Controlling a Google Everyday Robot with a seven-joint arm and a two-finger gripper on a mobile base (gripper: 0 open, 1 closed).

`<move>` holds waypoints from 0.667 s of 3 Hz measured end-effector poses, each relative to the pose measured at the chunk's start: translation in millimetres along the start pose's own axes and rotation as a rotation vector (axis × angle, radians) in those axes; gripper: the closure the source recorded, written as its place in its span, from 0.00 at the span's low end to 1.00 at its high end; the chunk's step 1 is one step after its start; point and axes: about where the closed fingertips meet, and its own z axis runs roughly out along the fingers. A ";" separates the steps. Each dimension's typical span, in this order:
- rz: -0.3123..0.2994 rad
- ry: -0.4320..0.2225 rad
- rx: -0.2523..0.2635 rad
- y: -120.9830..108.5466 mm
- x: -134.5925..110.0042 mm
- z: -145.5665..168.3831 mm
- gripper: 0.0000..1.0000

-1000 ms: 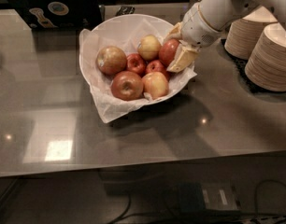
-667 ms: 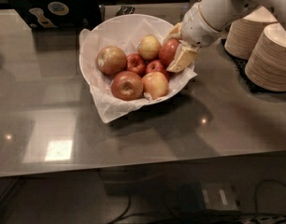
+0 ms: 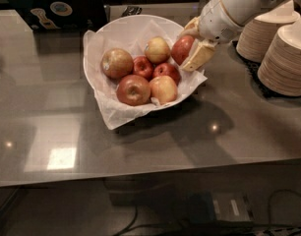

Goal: Pick apple from white bowl

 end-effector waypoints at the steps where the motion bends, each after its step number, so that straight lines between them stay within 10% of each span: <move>1: 0.040 -0.068 -0.005 2.1 -2.7 -11.5 1.00; 2: 0.064 -0.165 -0.021 7.4 -12.5 -22.8 1.00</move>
Offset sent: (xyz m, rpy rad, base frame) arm -0.0416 0.0038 0.0569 0.3857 0.1153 0.0740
